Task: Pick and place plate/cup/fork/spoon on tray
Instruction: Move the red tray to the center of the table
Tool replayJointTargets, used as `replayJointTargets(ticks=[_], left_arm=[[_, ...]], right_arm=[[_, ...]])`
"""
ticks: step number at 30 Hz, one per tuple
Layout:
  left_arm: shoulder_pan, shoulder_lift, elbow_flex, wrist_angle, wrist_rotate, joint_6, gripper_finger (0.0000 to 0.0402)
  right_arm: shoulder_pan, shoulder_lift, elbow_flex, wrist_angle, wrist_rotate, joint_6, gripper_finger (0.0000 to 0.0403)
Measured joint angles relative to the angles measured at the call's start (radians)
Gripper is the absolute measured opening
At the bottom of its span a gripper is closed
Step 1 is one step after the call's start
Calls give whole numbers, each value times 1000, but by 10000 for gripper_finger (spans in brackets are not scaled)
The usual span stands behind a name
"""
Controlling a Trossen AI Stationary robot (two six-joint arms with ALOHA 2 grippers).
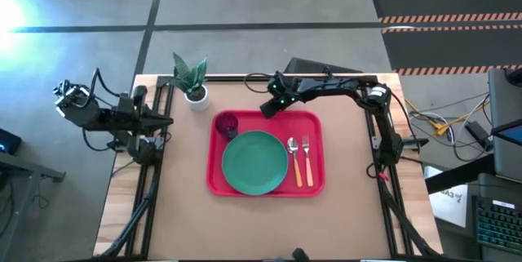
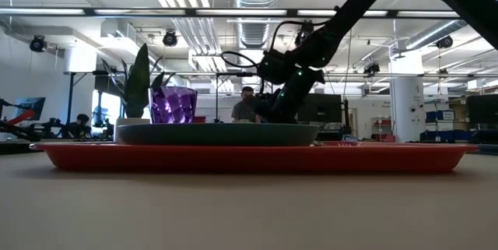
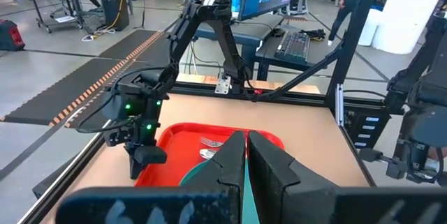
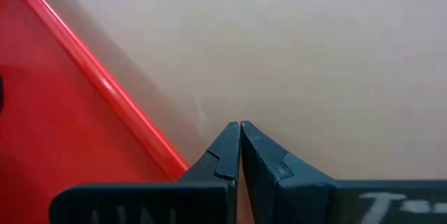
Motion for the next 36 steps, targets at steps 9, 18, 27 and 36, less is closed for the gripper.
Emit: replayJointTargets(ticks=[9,18,27,36], left_arm=[[0,0,0,-3,38,0,0],[0,-2,0,-17,48,0,0],[0,0,0,-16,49,-2,0],[0,3,0,-16,49,-12,0]], right_arm=[[25,-12,0,-64,15,-11,8],[37,-76,-6,-188,183,-85,8],[-56,-176,94,-40,167,-72,8],[-8,-4,311,63,17,-64,8]])
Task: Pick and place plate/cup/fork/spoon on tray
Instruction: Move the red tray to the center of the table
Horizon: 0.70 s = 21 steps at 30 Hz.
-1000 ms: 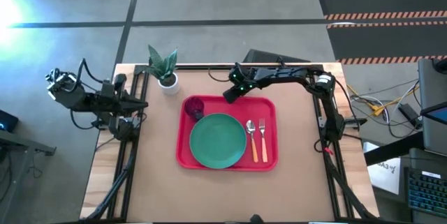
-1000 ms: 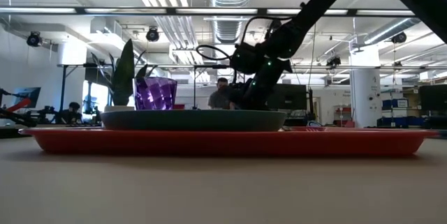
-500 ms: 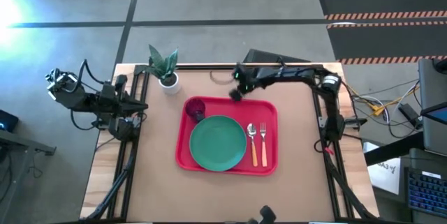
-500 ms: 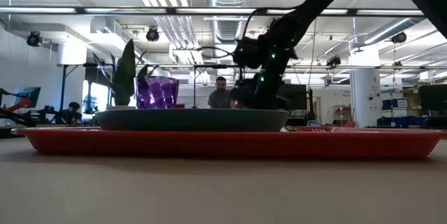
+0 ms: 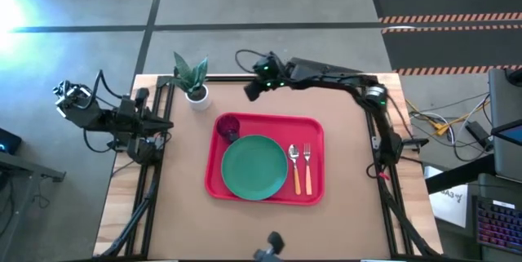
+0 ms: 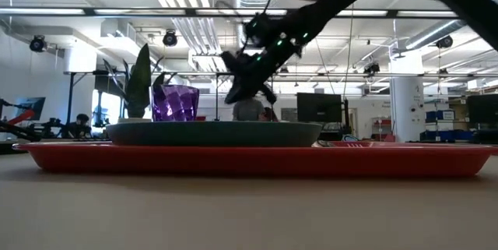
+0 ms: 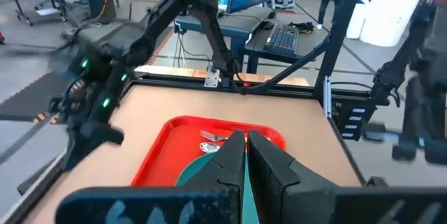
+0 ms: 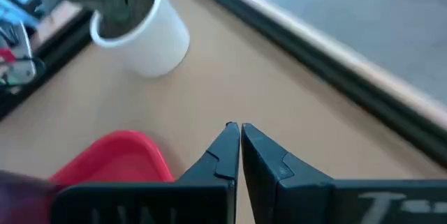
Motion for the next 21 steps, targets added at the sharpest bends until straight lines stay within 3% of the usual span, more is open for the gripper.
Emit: replayJointTargets(ticks=[6,15,21], left_arm=[[0,0,0,-8,0,-16,0],[0,-5,0,-31,84,-15,0],[0,0,0,-28,84,-13,0]], right_arm=[[47,206,239,-35,-82,26,8],[80,451,629,-165,-93,53,8],[80,480,682,-299,-97,-3,8]])
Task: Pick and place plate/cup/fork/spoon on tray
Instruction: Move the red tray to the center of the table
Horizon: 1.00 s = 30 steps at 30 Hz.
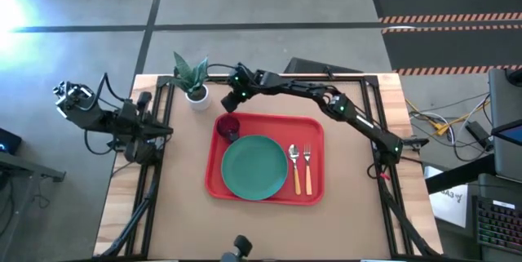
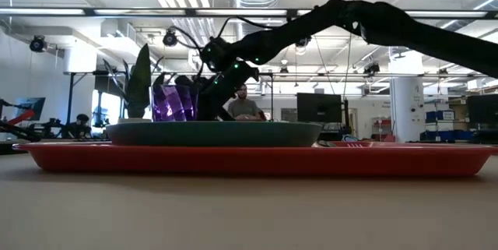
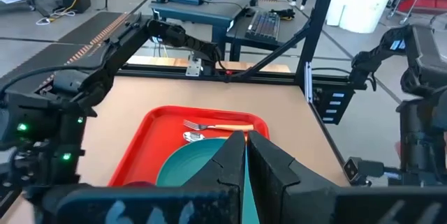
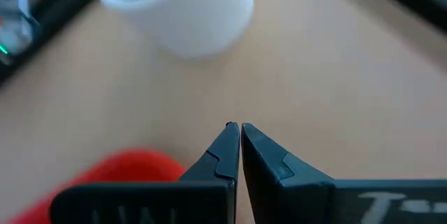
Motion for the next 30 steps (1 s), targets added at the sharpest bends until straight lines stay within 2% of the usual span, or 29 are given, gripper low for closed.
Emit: replayJointTargets(ticks=[10,30], left_arm=[[0,16,-10,-3,2,1,0],[0,15,-27,9,2,-2,0]], right_arm=[[7,-8,0,-295,42,-148,8],[78,-9,0,-338,43,-174,8]])
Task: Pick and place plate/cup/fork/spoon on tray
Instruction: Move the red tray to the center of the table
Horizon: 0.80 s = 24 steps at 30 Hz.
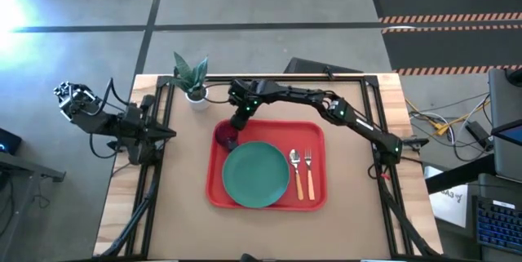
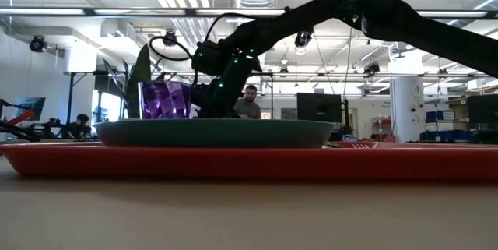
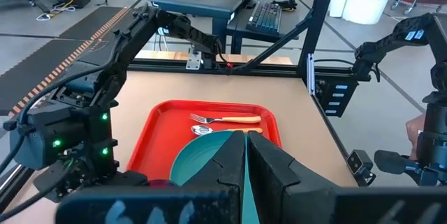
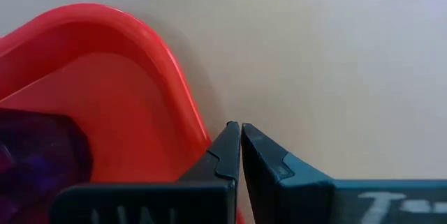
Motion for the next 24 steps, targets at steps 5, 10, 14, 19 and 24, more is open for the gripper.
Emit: replayJointTargets(ticks=[5,10,14,19,24], left_arm=[[0,-1,0,0,0,-1,0],[0,0,0,3,0,-2,0],[0,-1,0,3,0,-2,0],[0,-1,-1,13,-2,-2,0],[0,-1,-4,21,-3,-2,0]], right_arm=[[8,0,0,-1,-1,13,8],[15,0,0,0,0,10,8],[15,-4,0,1,0,1,8],[15,-39,0,-1,48,-30,8],[14,-100,0,-12,85,-78,8]])
